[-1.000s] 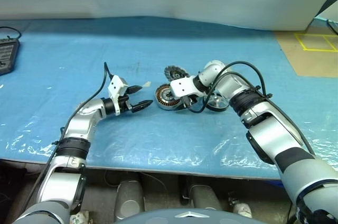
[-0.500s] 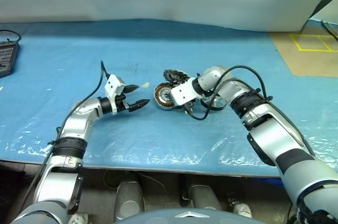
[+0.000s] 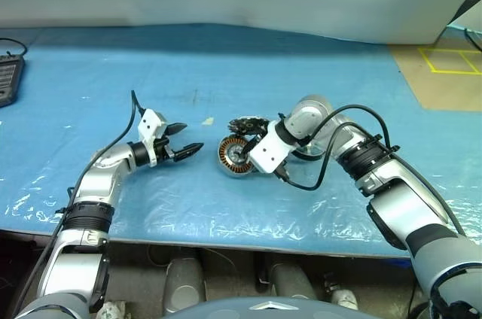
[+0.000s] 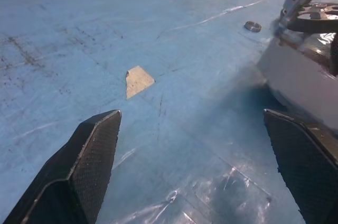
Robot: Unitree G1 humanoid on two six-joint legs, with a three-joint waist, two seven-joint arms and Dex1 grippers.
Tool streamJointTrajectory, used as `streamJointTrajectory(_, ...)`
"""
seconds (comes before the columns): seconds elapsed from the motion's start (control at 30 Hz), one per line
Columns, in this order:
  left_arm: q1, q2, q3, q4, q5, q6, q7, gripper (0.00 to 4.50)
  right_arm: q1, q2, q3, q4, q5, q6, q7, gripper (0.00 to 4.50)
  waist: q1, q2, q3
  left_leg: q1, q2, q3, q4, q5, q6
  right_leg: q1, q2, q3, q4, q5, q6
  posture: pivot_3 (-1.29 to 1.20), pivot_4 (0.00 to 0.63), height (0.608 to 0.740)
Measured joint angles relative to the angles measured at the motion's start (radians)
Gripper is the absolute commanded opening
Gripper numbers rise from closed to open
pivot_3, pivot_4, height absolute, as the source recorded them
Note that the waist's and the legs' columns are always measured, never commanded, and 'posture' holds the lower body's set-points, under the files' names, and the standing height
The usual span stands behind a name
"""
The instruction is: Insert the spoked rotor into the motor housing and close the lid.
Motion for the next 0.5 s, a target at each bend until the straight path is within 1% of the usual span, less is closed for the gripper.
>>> streamJointTrajectory(0.13,0.014,0.000,0.000,-0.014,-0.005,0.009,0.003,4.50,0.020,-0.003,0.007,-0.060,0.001,0.035,0.023,1.99,0.000,0.000,0.000,0.000,0.000,0.000,0.000,0.000,0.000,0.000,0.000,0.000,0.000,0.000,0.000,0.00,0.150,0.740)
streamJointTrajectory(0.27,0.026,0.000,0.000,-0.023,-0.011,0.018,0.004,4.50,0.033,0.000,0.007,-0.093,-0.001,0.115,0.024,1.99,-0.001,0.000,0.000,0.001,0.000,0.000,0.000,0.000,0.000,0.001,0.000,0.000,0.000,0.000,0.000,0.00,0.150,0.740)
streamJointTrajectory(0.33,0.026,0.000,0.000,-0.029,-0.011,0.019,0.008,4.50,0.033,0.001,0.008,-0.091,-0.005,0.133,0.019,2.53,-0.001,0.000,0.000,0.002,0.000,0.000,0.000,0.000,0.000,0.002,0.000,0.000,0.000,0.000,0.000,0.00,0.150,0.740)
streamJointTrajectory(0.37,0.026,0.000,0.000,-0.031,-0.012,0.019,0.009,4.50,0.033,0.002,0.009,-0.088,-0.010,0.142,0.008,2.71,-0.001,0.000,0.000,0.003,0.000,0.000,0.000,0.000,0.000,0.002,0.000,0.000,0.000,0.000,0.000,0.00,0.150,0.740)
streamJointTrajectory(0.5,0.026,-0.001,-0.001,-0.034,-0.012,0.021,0.010,4.50,0.048,0.002,0.008,-0.101,-0.008,0.196,-0.009,4.03,0.002,0.000,0.000,0.002,-0.001,0.000,0.000,0.000,0.000,0.002,-0.001,0.000,0.000,0.000,0.000,0.00,0.150,0.740)
